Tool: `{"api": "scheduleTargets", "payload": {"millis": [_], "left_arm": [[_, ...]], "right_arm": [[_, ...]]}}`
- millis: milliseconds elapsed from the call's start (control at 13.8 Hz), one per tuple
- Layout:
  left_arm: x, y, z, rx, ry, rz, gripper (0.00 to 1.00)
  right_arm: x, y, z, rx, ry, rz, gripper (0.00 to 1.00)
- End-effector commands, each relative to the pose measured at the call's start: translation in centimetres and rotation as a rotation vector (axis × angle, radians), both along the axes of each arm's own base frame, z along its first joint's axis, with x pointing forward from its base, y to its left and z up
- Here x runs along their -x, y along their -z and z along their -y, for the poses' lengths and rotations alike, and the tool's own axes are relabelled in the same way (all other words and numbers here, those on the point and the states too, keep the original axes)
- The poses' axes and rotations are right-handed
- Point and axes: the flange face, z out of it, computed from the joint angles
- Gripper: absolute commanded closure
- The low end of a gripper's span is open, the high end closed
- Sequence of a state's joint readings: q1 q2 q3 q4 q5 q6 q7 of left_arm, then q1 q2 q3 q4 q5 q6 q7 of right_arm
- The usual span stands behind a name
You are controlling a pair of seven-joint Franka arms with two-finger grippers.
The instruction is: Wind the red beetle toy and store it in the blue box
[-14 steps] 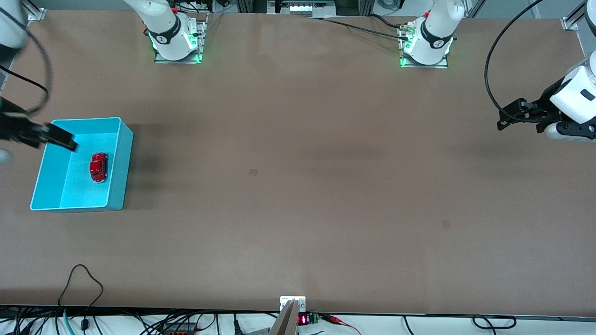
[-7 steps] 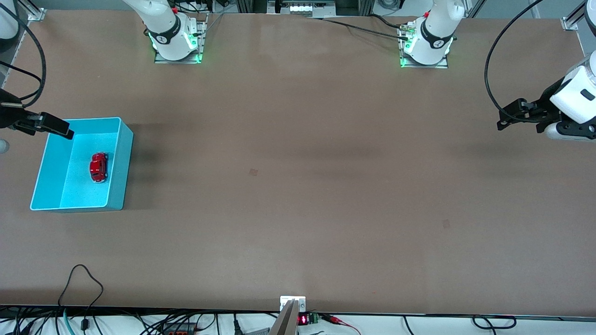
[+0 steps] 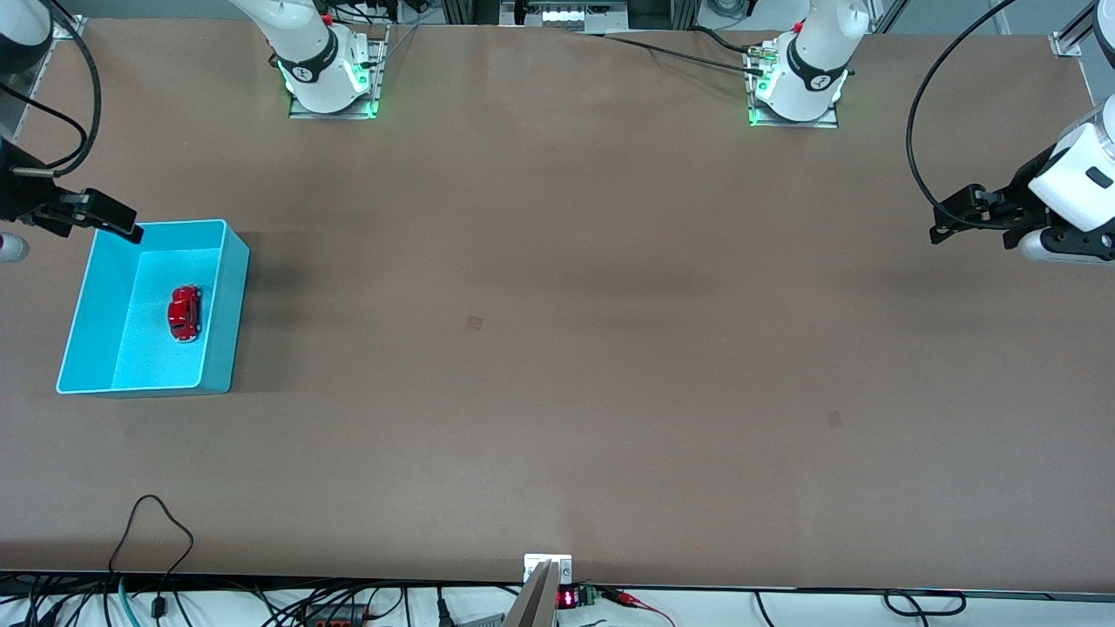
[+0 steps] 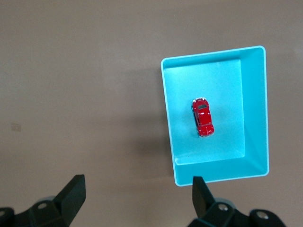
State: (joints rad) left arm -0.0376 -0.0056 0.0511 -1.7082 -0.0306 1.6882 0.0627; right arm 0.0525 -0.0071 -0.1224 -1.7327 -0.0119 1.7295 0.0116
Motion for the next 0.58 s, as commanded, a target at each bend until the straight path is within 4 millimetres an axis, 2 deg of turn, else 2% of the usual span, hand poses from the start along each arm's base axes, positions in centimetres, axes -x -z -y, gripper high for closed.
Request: {"api": "scheduleTargets", "payload": {"millis": [0,290,508], "left_arm": [[0.4,-0.4,0.1,-0.025,0.011,0.003,0.0],[0.4,-0.3,0.1,-0.025,0.011,0.002,0.0],[0.4,-0.3,0.1,-0.025,0.011,0.002,0.0]], "right_arm": [[1.4,-0.4,-0.1,-0.001,-0.035,0.022,0.0],[2.2,-0.8,0.5,-0.008,-0.068,-0.018,0.0],[2.3,-1.7,0.1,-0.007,-0.069,-0.018,0.0]]}}
